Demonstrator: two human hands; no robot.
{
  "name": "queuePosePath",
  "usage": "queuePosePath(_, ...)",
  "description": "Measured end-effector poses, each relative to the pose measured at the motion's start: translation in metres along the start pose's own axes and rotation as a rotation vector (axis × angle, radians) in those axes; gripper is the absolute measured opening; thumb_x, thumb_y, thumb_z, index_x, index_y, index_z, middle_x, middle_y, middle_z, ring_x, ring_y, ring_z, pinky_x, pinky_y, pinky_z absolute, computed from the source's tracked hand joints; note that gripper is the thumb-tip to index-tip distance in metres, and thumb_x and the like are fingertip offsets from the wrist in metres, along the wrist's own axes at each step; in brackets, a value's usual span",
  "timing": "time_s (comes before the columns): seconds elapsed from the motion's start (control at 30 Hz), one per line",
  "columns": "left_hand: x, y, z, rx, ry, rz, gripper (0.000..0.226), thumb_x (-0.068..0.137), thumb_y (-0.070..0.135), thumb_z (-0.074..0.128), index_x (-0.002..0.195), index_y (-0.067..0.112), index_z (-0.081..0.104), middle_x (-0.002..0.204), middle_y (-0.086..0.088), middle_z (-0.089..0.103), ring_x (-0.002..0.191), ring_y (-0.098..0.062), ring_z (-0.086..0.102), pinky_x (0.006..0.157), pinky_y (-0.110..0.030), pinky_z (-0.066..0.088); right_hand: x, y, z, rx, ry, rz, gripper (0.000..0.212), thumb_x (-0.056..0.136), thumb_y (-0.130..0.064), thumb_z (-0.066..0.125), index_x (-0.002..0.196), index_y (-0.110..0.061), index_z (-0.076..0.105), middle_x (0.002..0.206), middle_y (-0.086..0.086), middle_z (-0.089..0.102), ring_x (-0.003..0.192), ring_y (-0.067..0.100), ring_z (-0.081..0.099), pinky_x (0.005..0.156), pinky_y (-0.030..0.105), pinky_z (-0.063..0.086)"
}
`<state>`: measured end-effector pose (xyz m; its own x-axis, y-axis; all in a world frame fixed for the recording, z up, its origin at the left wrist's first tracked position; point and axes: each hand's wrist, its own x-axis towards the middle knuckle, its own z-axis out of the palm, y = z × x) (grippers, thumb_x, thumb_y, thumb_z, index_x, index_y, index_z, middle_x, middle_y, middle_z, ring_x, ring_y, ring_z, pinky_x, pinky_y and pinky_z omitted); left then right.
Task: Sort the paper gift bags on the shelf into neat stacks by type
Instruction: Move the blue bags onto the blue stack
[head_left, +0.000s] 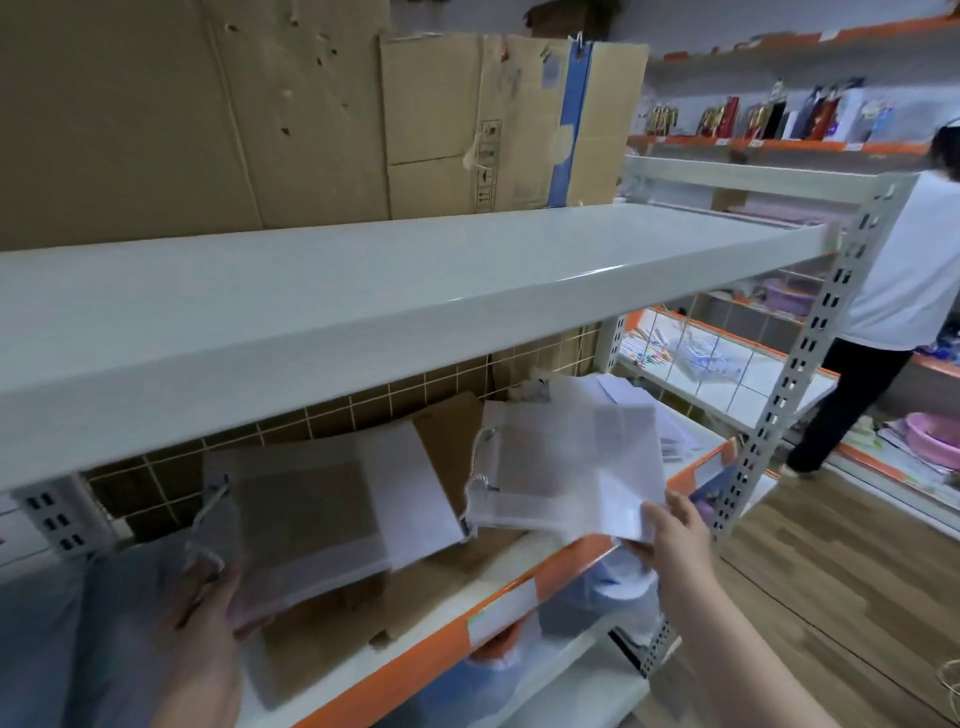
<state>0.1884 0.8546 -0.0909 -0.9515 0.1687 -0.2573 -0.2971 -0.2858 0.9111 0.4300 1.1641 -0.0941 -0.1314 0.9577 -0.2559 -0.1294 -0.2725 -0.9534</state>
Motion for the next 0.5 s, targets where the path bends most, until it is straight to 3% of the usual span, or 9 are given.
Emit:
queuePosePath(0.13, 0.003, -0.012, 0.023, -0.024, 0.052, -0.024, 0.021, 0.101, 0.013, 0.039, 0.113, 0.019, 0.055, 0.102, -0.014, 0.053, 0.053, -0.008, 0.064, 0.036, -0.015, 0.046, 0.052, -0.022, 0.007, 0.078, -0.048, 0.049, 0.026, 0.092, 0.000, 0.046, 0.112, -0.016, 0.048, 0.089, 0.005, 0.052, 0.075, 0.022, 0.053, 0.068, 0.035, 0.051)
queuePosePath(0.17, 0.001, -0.017, 0.034, -0.031, 0.056, -0.033, 0.022, 0.101, 0.014, 0.038, 0.112, 0.017, 0.056, 0.105, -0.014, 0.054, 0.053, -0.007, 0.064, 0.040, -0.017, 0.049, 0.066, -0.027, 0.007, 0.083, -0.063, 0.055, 0.027, 0.091, 0.000, 0.046, 0.113, -0.016, 0.048, 0.090, 0.006, 0.052, 0.076, 0.021, 0.053, 0.068, 0.034, 0.051)
queuePosePath(0.23, -0.007, -0.027, 0.055, -0.020, 0.072, -0.010, 0.026, 0.101, 0.017, 0.038, 0.120, 0.012, 0.055, 0.108, -0.009, 0.057, 0.073, -0.013, 0.064, 0.061, -0.024, 0.052, 0.095, -0.036, 0.007, 0.081, -0.097, 0.083, 0.030, 0.090, -0.001, 0.046, 0.117, -0.013, 0.050, 0.104, 0.010, 0.054, 0.080, 0.023, 0.055, 0.072, 0.036, 0.053)
queuePosePath(0.27, -0.014, -0.030, 0.069, -0.008, 0.083, 0.016, 0.026, 0.101, 0.017, 0.040, 0.121, 0.011, 0.055, 0.104, -0.003, 0.062, 0.080, -0.014, 0.063, 0.064, -0.024, 0.052, 0.109, -0.040, 0.007, 0.067, -0.114, 0.094, 0.032, 0.090, -0.001, 0.047, 0.120, -0.010, 0.051, 0.113, 0.013, 0.053, 0.083, 0.025, 0.056, 0.075, 0.038, 0.053)
queuePosePath(0.37, -0.035, -0.043, 0.103, 0.002, 0.135, 0.154, 0.014, 0.097, 0.010, 0.048, 0.098, 0.014, 0.062, 0.067, 0.015, 0.071, 0.060, 0.000, 0.066, 0.045, -0.014, 0.051, 0.152, -0.050, 0.006, 0.022, -0.167, 0.114, 0.039, 0.090, -0.002, 0.047, 0.129, -0.006, 0.049, 0.121, 0.016, 0.051, 0.089, 0.030, 0.059, 0.071, 0.036, 0.056)
queuePosePath(0.43, -0.047, -0.053, 0.121, -0.023, 0.182, 0.210, 0.017, 0.094, 0.005, 0.052, 0.094, 0.017, 0.064, 0.068, 0.012, 0.072, 0.059, 0.000, 0.067, 0.045, -0.014, 0.051, 0.179, -0.052, 0.006, -0.001, -0.191, 0.134, 0.044, 0.089, -0.003, 0.053, 0.133, -0.005, 0.046, 0.119, 0.015, 0.050, 0.094, 0.035, 0.060, 0.056, 0.029, 0.059)
queuePosePath(0.5, -0.057, -0.063, 0.137, -0.053, 0.214, 0.230, 0.022, 0.092, 0.003, 0.054, 0.091, 0.022, 0.066, 0.082, 0.003, 0.072, 0.069, -0.009, 0.069, 0.048, -0.015, 0.052, 0.201, -0.053, 0.011, -0.055, -0.228, 0.160, 0.060, 0.084, -0.004, 0.063, 0.139, -0.007, 0.038, 0.115, 0.012, 0.049, 0.097, 0.041, 0.061, 0.054, 0.031, 0.059)
